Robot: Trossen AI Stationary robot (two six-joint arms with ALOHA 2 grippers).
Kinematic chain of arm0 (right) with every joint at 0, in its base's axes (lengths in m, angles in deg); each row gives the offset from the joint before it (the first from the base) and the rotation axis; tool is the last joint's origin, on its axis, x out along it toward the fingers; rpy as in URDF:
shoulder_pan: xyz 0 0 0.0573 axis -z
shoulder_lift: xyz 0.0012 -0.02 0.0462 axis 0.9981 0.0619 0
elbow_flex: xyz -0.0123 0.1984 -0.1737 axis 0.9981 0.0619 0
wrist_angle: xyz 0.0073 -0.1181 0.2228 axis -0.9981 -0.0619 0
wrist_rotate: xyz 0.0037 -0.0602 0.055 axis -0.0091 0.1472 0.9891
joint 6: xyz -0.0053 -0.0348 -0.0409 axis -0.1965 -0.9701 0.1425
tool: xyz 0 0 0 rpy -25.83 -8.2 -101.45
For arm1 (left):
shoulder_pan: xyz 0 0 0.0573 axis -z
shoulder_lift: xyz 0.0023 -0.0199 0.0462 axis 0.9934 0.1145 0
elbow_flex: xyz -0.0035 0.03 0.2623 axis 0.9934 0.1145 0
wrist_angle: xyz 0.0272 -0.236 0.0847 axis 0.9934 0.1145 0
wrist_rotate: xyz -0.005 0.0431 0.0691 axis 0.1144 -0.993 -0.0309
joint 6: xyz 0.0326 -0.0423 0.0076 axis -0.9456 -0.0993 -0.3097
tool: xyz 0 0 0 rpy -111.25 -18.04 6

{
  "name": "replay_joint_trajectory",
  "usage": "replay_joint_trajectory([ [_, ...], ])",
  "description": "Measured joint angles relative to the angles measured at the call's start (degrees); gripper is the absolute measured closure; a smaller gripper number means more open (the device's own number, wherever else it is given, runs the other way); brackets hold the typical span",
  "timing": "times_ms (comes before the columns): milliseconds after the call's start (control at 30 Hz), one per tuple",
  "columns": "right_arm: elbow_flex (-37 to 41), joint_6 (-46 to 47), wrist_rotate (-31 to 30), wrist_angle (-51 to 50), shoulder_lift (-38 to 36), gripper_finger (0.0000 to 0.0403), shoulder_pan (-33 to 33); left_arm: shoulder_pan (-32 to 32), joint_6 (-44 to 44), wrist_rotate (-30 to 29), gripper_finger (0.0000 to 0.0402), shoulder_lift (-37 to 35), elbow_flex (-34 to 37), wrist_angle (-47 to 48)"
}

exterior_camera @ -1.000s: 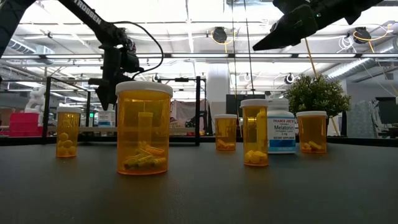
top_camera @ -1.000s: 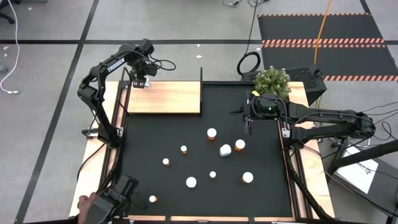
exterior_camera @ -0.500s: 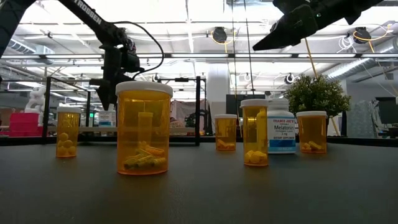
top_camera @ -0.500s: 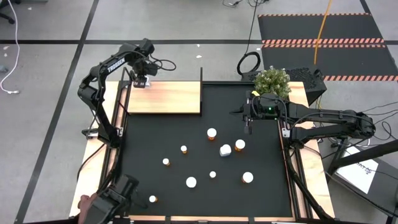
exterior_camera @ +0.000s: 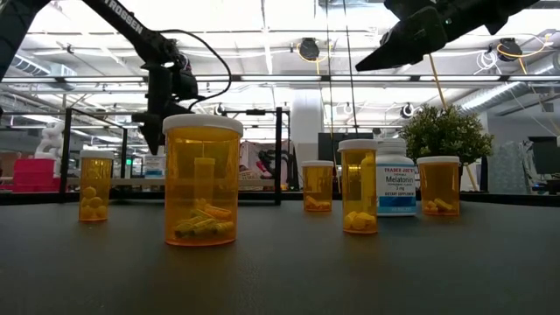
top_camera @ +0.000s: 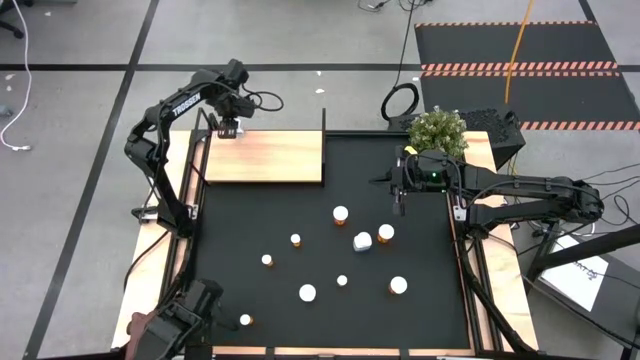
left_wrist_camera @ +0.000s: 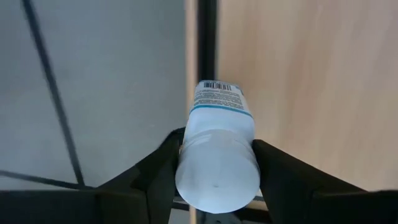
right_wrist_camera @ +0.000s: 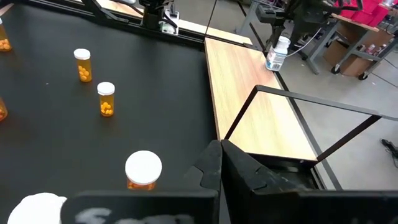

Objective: Pick and place medicine bottles onto shelf by color
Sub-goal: Put the white pill bottle on the shelf

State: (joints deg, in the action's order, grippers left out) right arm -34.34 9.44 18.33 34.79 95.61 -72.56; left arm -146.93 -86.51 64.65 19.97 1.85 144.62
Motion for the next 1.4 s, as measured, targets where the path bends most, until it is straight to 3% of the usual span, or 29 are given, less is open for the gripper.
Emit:
replay_joint_trajectory([
  [600,0.0,-0.5,-0.2,0.0,0.0,0.0403,0.0,1.7,2.5,-0.8,0.0202,-0.3,-0.9,-2.4],
  [733,0.0,-0.6,-0.2,0.1,0.0,0.0403,0.0,2.7,3.9,-0.8,0.0202,-0.4,-2.5,1.0],
  [1100,0.0,-1.6,-0.2,0.1,0.0,0.0403,0.0,11.0,8.4,0.0,0.0202,-0.8,-2.6,2.3],
  [1233,0.0,-1.6,-0.2,0.1,0.0,0.0403,0.0,10.1,15.6,-0.1,0.0202,-0.8,-2.6,6.1],
  [1400,0.0,-1.6,-0.2,0.3,0.0,0.0403,0.0,7.8,14.9,-0.9,0.0202,-0.8,-2.6,9.1],
])
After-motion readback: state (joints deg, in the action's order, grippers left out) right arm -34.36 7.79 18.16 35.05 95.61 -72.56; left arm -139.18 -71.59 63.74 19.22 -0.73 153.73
